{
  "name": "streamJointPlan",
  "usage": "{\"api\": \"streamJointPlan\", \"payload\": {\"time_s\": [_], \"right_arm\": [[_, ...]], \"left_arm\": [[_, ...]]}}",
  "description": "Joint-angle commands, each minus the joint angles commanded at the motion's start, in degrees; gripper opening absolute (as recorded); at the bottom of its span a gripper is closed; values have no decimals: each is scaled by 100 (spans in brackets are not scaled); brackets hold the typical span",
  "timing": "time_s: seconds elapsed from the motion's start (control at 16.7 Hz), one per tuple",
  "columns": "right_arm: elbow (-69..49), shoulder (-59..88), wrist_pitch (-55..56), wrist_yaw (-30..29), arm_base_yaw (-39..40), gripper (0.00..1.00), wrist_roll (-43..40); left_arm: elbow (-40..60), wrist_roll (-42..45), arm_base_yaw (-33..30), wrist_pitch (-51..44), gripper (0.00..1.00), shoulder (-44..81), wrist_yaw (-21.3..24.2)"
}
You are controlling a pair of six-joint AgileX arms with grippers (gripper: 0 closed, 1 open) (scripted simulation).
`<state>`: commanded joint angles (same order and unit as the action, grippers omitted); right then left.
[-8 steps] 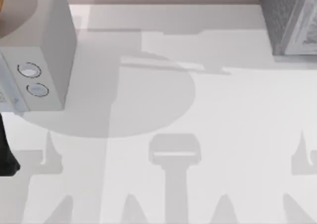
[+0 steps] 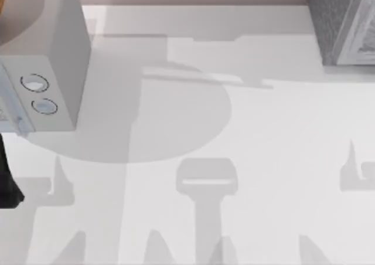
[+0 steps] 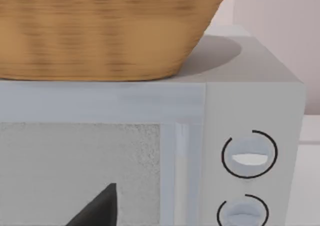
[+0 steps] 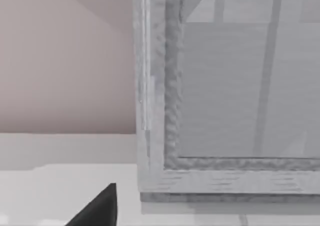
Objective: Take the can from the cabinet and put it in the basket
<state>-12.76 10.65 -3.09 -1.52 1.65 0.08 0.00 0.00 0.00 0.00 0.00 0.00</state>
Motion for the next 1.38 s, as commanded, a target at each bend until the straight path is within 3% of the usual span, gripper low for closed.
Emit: {"api": "streamJointPlan", "payload": {"time_s": [0.9,1.14,1.38], "right_arm": [[-7523,5672,-1810,-852,765,100,64],[-8554,6428,-2047,-959,876,100,79],[-8704,6540,-2082,-975,893,100,82]], "left_arm": [[0,0,0,0,100,0,0],[0,0,0,0,100,0,0],[0,0,0,0,100,0,0]]}}
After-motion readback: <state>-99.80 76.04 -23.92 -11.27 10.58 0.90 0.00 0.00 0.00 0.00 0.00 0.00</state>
